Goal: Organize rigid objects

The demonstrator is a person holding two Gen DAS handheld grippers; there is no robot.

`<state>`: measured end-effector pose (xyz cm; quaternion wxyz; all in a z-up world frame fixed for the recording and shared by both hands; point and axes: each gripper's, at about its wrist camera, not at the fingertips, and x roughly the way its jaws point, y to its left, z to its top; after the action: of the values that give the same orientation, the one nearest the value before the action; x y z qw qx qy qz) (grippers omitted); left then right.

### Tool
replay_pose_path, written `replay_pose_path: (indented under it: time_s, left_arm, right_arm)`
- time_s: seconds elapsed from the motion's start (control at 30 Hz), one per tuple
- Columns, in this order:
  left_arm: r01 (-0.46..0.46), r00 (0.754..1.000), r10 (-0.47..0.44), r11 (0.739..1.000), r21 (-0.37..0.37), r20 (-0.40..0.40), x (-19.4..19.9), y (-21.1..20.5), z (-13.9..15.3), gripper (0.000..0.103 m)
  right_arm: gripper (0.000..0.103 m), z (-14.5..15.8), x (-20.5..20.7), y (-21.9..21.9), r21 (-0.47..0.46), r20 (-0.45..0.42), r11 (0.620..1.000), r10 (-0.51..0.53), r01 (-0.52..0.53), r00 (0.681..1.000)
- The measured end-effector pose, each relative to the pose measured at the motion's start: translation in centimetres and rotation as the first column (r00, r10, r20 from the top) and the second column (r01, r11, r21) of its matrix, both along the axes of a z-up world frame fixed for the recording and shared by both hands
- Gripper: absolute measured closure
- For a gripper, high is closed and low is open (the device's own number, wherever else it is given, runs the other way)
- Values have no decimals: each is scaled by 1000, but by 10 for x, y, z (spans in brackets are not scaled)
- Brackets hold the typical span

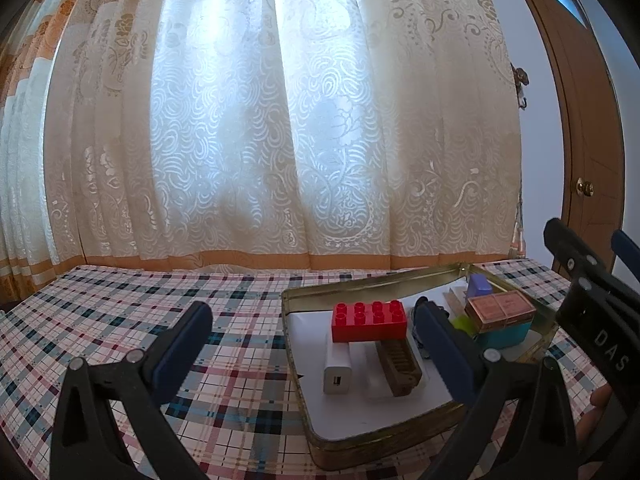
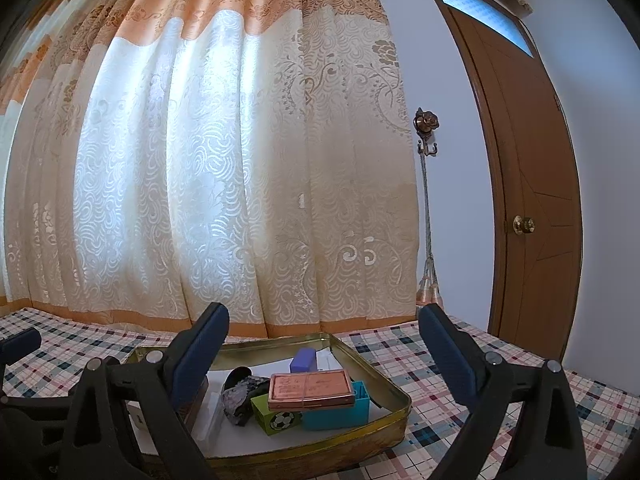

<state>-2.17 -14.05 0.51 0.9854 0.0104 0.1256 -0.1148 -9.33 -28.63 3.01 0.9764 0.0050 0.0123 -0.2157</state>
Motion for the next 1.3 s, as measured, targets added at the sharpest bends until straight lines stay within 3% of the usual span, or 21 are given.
replay_pose_path:
  time_s: [0.77,1.3]
  left_arm:
    - [1,1000,-1,1000,15,11,-2,-4,1,0]
    - [-4,1000,4,1000,-21,15,-3,-1,2,0]
  right_arm:
    - [5,0,-2,-3,11,8,1000,-2,2,1000]
    - [5,-1,0,-3,14,4,1000,1,-1,1000]
